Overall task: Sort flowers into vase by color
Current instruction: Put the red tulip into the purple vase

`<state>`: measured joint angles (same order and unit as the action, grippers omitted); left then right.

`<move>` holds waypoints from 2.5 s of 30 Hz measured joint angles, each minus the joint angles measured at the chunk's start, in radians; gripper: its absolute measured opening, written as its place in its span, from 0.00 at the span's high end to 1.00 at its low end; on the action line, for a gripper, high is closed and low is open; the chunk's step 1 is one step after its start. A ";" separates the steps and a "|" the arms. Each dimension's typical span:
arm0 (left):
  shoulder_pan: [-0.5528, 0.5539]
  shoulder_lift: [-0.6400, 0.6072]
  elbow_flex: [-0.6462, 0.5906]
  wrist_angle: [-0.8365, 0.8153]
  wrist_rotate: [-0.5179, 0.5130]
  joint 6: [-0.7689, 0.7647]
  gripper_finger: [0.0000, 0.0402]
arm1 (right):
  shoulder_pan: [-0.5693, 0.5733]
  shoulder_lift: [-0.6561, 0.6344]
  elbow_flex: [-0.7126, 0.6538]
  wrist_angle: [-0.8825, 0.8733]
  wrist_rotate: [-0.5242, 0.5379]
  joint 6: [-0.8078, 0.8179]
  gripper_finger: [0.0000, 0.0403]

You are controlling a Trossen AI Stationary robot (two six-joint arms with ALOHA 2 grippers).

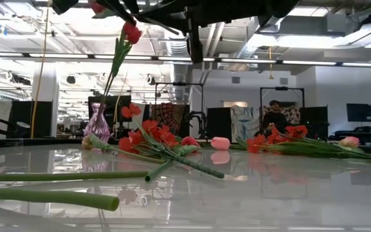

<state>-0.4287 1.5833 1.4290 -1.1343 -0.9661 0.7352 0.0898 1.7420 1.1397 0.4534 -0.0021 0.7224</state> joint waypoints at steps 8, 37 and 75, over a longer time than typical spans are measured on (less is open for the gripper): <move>-0.054 -0.005 0.000 -0.023 -0.066 -0.174 0.62 | -0.025 -0.010 0.003 0.007 0.000 -0.020 0.95; -0.102 -1.017 -1.092 1.587 0.299 -0.965 0.57 | -0.026 -0.009 0.003 0.172 0.143 -0.184 0.94; 0.250 -0.550 -0.905 1.915 0.726 -0.912 0.28 | 0.034 -0.009 0.003 0.212 0.162 -0.311 0.93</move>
<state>-0.1791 1.0337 0.5236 0.7810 -0.2400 -0.1771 0.1242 1.7332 1.1423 0.6659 0.1595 0.4111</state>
